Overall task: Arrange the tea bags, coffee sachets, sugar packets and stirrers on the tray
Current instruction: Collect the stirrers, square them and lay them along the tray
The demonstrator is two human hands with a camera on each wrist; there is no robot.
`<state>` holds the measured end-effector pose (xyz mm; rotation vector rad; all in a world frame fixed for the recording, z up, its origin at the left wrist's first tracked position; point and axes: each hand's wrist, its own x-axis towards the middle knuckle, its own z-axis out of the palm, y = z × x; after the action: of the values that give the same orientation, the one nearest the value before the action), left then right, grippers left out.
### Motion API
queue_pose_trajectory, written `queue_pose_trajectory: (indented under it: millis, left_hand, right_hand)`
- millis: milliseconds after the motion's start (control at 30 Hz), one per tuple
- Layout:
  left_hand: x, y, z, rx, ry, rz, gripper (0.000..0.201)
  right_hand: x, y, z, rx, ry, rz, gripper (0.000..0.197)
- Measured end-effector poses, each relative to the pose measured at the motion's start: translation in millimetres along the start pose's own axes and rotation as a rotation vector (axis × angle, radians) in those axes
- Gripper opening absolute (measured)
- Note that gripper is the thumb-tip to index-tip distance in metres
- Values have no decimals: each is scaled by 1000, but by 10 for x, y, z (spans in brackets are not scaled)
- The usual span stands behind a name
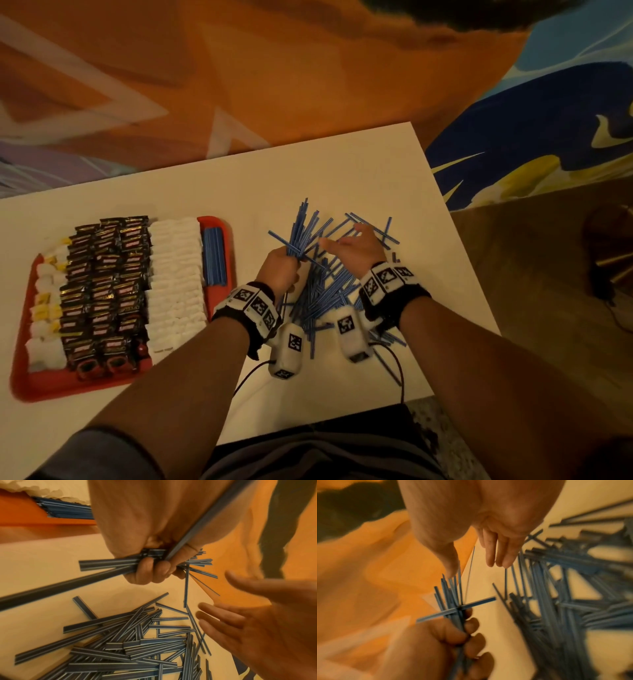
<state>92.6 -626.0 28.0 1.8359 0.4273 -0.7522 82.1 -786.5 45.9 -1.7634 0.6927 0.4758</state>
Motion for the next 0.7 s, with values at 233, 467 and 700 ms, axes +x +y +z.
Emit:
queue_pose_trajectory:
  millis: [233, 467, 700]
  left_hand:
    - [-226, 47, 55, 90, -153, 127, 42]
    - [-253, 21, 62, 19, -192, 172, 40]
    - [-332, 95, 76, -19, -252, 159, 48]
  right_hand:
    - [189, -160, 533, 115, -195, 22, 137]
    - [84, -315, 527, 444, -154, -20, 9]
    - [165, -320, 495, 621, -8, 39, 15]
